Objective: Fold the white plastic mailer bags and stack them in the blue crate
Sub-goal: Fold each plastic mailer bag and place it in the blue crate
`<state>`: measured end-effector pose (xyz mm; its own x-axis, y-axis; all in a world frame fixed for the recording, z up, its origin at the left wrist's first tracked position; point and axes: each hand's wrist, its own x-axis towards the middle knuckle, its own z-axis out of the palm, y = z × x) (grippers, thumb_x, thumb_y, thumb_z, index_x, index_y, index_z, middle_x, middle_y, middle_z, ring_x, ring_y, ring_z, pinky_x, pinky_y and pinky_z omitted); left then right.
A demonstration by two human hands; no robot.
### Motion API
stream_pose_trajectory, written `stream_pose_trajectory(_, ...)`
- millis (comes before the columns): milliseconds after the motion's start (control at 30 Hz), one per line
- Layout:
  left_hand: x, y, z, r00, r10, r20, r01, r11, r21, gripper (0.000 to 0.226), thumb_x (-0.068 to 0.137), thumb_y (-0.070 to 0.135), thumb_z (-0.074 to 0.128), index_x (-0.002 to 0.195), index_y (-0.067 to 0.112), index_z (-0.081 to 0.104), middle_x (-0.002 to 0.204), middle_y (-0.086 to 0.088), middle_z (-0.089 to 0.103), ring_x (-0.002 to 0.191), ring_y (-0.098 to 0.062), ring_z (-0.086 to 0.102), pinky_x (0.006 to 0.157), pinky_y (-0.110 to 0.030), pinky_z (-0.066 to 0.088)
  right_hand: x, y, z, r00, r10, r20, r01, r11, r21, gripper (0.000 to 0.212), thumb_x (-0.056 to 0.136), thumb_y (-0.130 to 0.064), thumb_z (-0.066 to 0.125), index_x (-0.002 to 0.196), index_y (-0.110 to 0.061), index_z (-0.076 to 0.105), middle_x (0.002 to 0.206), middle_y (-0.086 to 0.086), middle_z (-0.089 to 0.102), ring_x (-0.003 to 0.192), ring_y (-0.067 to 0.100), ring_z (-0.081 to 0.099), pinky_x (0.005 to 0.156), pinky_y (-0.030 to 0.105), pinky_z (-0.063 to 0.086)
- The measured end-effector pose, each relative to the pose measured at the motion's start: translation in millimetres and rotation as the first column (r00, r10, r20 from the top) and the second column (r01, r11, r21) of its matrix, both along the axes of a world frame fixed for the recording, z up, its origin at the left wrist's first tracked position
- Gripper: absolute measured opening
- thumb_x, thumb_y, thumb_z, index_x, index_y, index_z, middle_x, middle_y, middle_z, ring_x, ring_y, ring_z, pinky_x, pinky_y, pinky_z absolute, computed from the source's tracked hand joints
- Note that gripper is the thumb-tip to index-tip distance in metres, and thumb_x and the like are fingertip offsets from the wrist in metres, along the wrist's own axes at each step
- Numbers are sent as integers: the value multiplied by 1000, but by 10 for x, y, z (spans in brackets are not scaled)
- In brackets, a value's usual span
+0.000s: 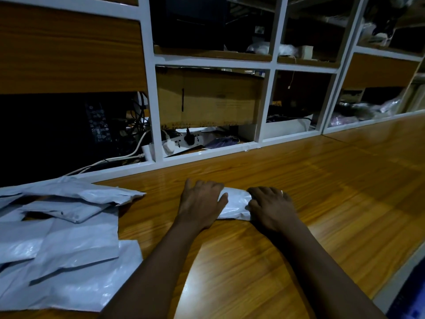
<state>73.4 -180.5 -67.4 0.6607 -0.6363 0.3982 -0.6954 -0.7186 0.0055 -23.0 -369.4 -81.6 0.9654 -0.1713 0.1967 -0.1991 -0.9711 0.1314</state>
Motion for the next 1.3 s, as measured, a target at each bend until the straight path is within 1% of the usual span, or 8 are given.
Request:
stream_pose_trajectory(100,-116,-135,10,1000,1,18,-1,1000,-17,70,90,52,8,128,27,61,128,3,64,115,-22,56,105,-50,28,-11,-2,47,997,-70,45,69,997,19,64,87,-55,16,132,-25,50,136,0,54,122,34,49,98,54,37)
stream_pose_trajectory(300,-140,-348,-28,996,-13,91,11,1000,25,51,98,40,26,123,18,64,125,-5,66,115,-28,58,100,-51,36,101,38,78,994,-68,83,66,997,35,60,95,-48,16,134,-21,52,148,4,48,135,34,40,107,53,33)
stream_pose_trajectory(400,-123,-365,-77,994,-59,94,47,991,124,47,101,36,40,144,15,46,149,-9,47,137,-34,41,111,-56,26,127,127,122,994,-71,77,66,995,69,49,103,-43,28,146,-23,41,155,4,38,145,34,28,115,56,21)
stream_pose_trajectory(500,-162,-391,-45,997,-69,19,63,975,214,57,105,38,31,156,15,19,163,-9,19,148,-35,18,116,-57,13,108,197,160,998,-52,26,51,997,55,55,104,-44,29,154,-23,26,160,4,29,149,33,21,117,56,15)
stream_pose_trajectory(567,-173,-406,-49,999,-42,-4,42,974,222,58,106,40,25,157,18,11,164,-7,13,149,-34,15,117,-57,13,99,217,160,999,-47,-1,47,998,37,57,104,-44,30,156,-22,21,161,5,27,149,33,20,117,57,15)
stream_pose_trajectory(900,-73,-437,-60,999,-44,-13,46,954,296,57,105,42,26,156,19,20,163,-6,20,146,-32,26,114,-55,24,163,209,184,996,-38,-84,35,999,-36,57,103,-43,34,155,-22,24,162,3,27,149,32,21,116,59,19)
stream_pose_trajectory(1167,76,-505,-24,980,-66,-186,109,968,227,55,106,42,26,157,22,19,165,-3,15,149,-29,18,119,-50,17,279,176,225,986,-73,-147,75,997,7,58,104,-40,32,157,-21,19,164,3,18,150,33,16,117,59,19)
stream_pose_trajectory(1300,132,-556,-29,971,-62,-231,98,984,151,52,106,40,27,156,24,23,164,-1,19,149,-29,19,119,-50,18,341,161,211,989,-89,-114,91,996,18,55,104,-40,29,156,-22,22,163,2,21,148,32,22,116,59,20)
